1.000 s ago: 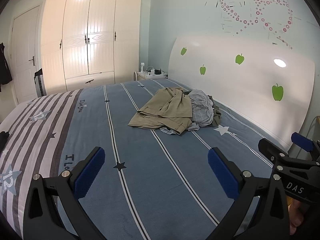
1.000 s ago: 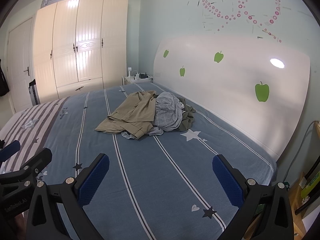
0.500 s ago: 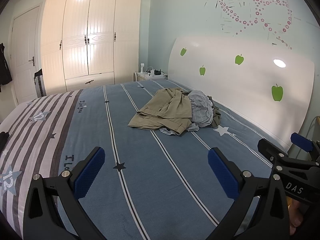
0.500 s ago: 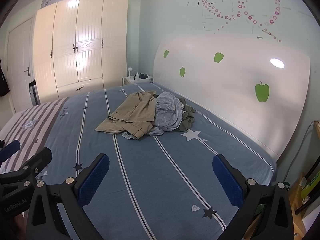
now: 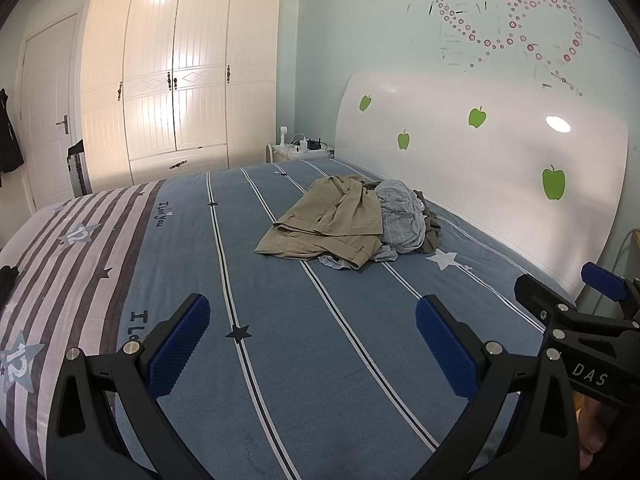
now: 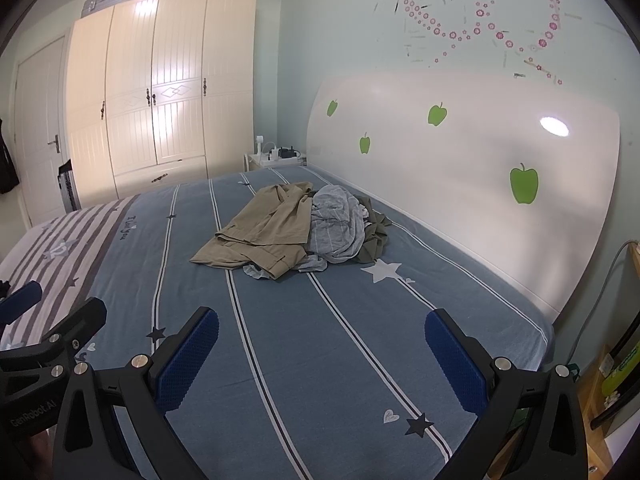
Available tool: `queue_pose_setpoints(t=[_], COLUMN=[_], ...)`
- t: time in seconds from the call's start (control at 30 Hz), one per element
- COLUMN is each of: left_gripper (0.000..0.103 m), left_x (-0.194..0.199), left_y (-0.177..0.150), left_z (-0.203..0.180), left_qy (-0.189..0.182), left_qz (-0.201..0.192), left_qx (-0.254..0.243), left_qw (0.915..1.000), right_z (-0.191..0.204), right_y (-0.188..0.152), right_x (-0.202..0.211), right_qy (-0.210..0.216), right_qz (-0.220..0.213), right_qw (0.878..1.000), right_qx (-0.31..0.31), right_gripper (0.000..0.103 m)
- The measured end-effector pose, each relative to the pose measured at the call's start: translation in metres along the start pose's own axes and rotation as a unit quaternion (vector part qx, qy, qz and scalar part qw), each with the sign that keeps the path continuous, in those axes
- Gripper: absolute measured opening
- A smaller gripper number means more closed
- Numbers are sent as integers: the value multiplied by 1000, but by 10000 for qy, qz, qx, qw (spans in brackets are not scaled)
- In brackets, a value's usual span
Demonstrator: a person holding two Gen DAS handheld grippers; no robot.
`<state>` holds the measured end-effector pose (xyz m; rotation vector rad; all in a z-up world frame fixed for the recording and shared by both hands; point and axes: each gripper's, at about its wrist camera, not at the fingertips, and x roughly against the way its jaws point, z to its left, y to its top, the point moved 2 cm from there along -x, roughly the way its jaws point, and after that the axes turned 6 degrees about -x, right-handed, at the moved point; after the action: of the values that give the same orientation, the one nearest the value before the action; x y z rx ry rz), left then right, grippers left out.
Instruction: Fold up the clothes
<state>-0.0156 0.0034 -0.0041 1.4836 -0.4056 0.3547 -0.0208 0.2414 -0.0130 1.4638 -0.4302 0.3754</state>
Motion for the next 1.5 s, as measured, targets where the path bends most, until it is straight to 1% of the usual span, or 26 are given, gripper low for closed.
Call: queue_pose_setpoints(t=[0.37,0.47,0.5,0.53,0.57,0.63,0.73,0.8,0.93,0.97,1.1,1.13,1.17,1.2,1.27,1.3,1.33,1.37,1.4,1.43,1.5], left_gripper=[102,102,102,102,102,102,102,102,102,102,101,101,100,97,87,77,69,66,63,63,63], left_x=[-1,-2,-2,-2,-2,-3,-4,-7,-22,-29,-63,-75,-87,-100,-130,-148,-168,-188,-207,-227,-264], left_y=[-1,-3,-3,-3,-3,-3,-4,-7,-17,-19,-27,-29,-31,-32,-35,-36,-37,-38,-39,-39,-40], left_z=[-1,-1,0,0,1,1,1,3,9,10,17,21,24,27,34,37,41,45,49,53,60], left_qy=[18,-200,-326,-346,-340,-201,-49,-77,-50,-17,103,142,181,218,219,241,280,245,191,87,-1], left_qz=[-6,-24,-32,-31,-32,-47,-49,-11,112,141,253,256,259,267,319,341,373,432,496,573,682], left_qx=[15,67,107,144,167,119,46,109,220,217,144,154,164,165,85,10,-53,-62,-62,-33,25], left_qw=[10000,9998,9994,9993,9993,9997,10000,9999,9997,9997,9995,9995,9994,9993,9992,9991,9989,9987,9986,9983,9977], right_z=[-1,-1,-1,-2,-4,-10,-19,-26,-42,-45,-37,-35,-31,-27,-16,-11,-5,1,9,17,31], right_y=[1,1,1,1,1,2,4,5,6,5,0,-2,-3,-4,-5,-5,-5,-5,-4,-3,-1], right_x=[2,1,1,1,2,4,3,-3,-25,-32,-80,-92,-109,-126,-168,-188,-209,-230,-256,-283,-324], right_qy=[3,18,58,114,221,467,301,98,94,88,-22,22,156,264,435,467,493,513,562,628,660], right_qz=[-19,-9,-13,-21,-36,-47,-82,-42,185,261,432,432,481,557,692,720,752,807,884,964,1095], right_qw=[10000,10000,10000,9999,9997,9985,9982,9982,9955,9950,9980,9983,9980,9974,9962,9960,9958,9953,9944,9933,9917], right_qx=[-22,-16,-29,-49,-99,-293,-517,-595,-928,-964,-465,-398,-377,-363,-301,-244,-179,-149,-111,-60,94], right_gripper=[102,102,102,102,102,102,102,102,102,102,102,102,102,102,102,102,102,101,93,83,76])
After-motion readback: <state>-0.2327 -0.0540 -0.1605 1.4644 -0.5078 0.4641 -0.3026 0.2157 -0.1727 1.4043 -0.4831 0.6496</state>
